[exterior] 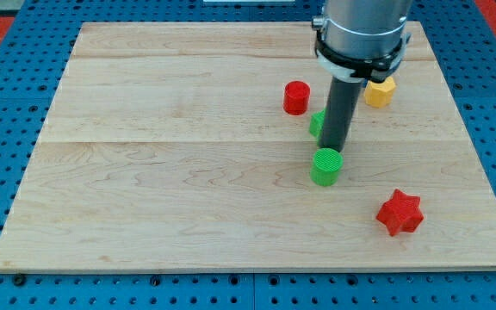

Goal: Push the green and red blocks to the left

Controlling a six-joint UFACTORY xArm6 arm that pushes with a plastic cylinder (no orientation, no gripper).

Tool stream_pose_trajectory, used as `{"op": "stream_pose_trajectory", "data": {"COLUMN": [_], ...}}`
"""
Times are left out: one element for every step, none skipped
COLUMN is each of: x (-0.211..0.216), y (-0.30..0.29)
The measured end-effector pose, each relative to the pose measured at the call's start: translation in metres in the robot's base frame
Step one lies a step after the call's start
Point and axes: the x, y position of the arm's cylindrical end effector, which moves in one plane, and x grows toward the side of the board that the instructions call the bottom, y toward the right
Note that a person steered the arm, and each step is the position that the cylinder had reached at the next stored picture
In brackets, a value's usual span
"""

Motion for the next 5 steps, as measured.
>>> {"op": "stream_pose_trajectory", "data": {"x": [-0.018, -0.034, -0.020, -0.010, -0.010], "y": [0.031, 0.031, 0.010, -0.031, -0.010]}}
